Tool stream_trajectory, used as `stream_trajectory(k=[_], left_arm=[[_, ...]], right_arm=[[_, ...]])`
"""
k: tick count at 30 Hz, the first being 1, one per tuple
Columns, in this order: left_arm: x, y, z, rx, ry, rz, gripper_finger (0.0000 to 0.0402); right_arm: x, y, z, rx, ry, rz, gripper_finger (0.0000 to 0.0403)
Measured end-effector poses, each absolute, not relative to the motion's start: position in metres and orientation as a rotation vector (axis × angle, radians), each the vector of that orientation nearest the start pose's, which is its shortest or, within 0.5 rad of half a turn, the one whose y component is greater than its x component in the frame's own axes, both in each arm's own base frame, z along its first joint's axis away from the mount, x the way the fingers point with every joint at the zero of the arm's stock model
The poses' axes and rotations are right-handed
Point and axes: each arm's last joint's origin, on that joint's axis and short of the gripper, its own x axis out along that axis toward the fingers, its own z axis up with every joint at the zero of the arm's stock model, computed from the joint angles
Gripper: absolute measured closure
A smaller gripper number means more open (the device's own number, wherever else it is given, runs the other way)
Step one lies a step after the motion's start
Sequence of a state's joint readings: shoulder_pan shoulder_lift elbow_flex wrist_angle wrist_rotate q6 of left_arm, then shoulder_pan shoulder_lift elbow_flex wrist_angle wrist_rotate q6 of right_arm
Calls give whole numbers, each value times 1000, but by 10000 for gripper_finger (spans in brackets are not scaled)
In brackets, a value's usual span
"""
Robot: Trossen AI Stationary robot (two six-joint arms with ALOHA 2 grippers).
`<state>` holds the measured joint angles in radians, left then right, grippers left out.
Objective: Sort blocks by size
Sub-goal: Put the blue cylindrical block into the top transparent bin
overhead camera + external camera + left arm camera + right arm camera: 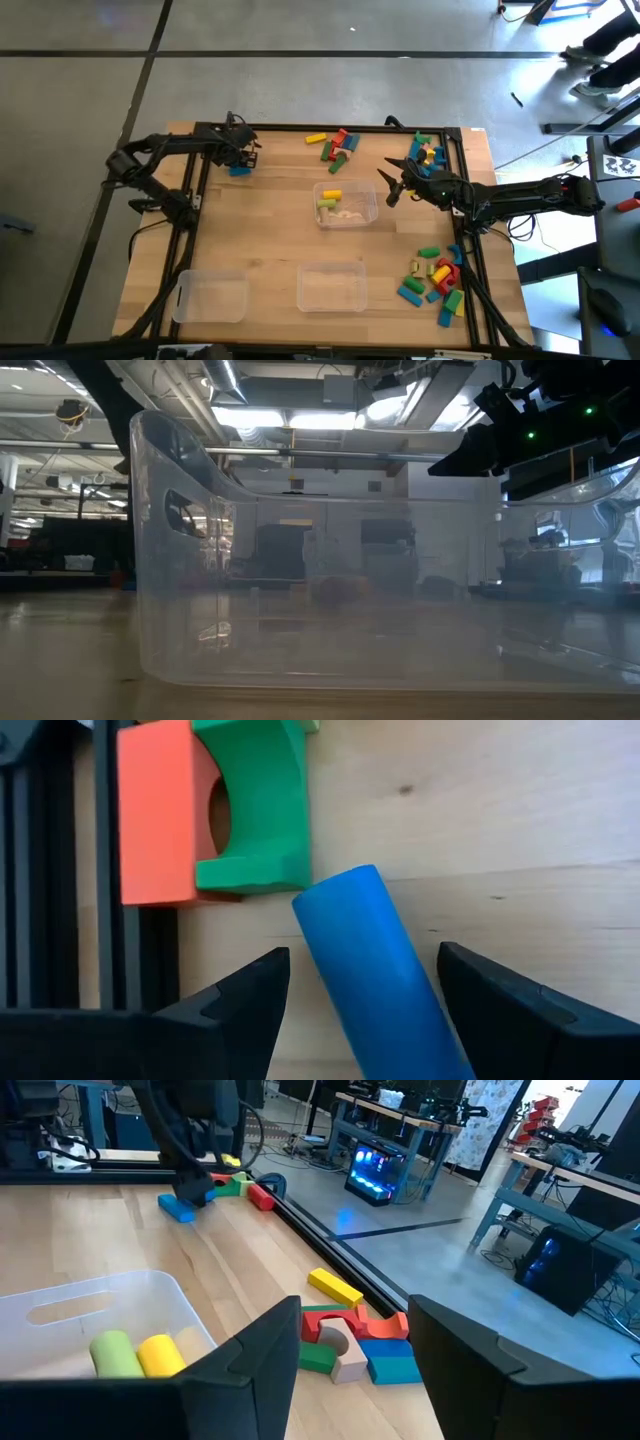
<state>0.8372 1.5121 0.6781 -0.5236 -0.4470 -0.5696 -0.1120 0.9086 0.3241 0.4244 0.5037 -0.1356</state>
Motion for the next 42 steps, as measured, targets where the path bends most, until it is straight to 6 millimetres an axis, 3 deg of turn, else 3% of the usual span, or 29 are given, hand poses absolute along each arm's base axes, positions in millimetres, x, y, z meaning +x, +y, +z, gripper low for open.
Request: stream_trajectory(k=[11,24,34,42], left_arm=[[147,182,132,-696,1097,1462,156],[148,182,131,-689,1110,1439,275],[154,187,138,-712,1102,1358,265],[179,191,158,-679,1037,1240,267]], right_arm=[[184,-35,212,-163,201,-603,217],[184,-35,212,-163,201,-603,217],[184,-35,212,-163,201,-603,217],[184,-35,212,-163,201,-603,217]])
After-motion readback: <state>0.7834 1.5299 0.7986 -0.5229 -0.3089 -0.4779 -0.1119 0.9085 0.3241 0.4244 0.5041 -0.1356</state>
